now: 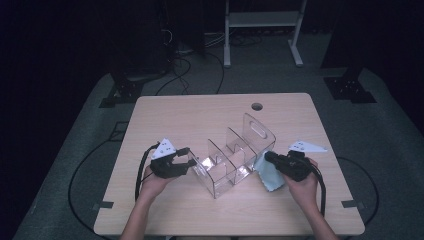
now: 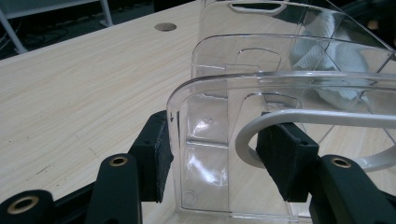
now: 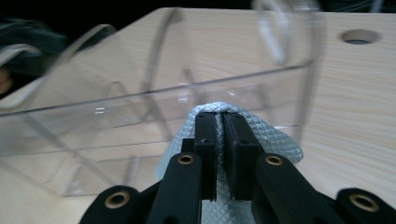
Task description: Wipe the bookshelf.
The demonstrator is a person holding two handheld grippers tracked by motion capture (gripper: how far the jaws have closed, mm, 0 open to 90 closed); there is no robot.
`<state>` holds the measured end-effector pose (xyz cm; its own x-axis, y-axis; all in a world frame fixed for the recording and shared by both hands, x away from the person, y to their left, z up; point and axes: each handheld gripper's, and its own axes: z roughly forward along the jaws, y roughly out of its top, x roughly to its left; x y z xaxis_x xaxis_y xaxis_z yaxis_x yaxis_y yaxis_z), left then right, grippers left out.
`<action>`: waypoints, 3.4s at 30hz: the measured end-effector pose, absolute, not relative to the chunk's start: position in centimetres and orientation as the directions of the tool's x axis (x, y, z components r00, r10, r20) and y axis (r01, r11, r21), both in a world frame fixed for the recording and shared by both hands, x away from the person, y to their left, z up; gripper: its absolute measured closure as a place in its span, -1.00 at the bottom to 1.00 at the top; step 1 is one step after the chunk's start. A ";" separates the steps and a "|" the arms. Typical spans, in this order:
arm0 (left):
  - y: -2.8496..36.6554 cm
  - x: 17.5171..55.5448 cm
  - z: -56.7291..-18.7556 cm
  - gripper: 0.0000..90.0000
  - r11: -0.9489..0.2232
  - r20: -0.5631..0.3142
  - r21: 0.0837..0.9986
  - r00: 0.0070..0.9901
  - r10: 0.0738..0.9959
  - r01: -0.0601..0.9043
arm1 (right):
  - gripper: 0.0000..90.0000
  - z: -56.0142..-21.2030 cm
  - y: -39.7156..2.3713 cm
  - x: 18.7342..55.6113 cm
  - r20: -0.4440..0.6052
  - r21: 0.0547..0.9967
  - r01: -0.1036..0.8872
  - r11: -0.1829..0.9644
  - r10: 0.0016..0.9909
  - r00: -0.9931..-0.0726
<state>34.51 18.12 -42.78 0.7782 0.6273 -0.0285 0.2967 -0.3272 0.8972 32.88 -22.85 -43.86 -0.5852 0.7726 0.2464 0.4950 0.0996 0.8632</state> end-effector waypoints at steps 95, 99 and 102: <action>17.7 34.1 -42.8 0.02 -0.324 -0.022 0.897 0.764 0.645 0.300 | 0.86 -43.1 -17.2 29.6 0.201 0.883 0.435 0.176 0.696 -0.690; 17.8 34.1 -42.8 0.02 -0.326 -0.019 0.898 0.765 0.644 0.296 | 0.86 -43.0 -16.5 29.2 0.199 0.886 0.421 0.195 0.661 -0.724; 17.8 34.1 -42.8 0.02 -0.328 -0.017 0.898 0.767 0.642 0.294 | 0.86 -42.8 -17.2 29.4 0.213 0.888 0.429 0.167 0.677 -0.705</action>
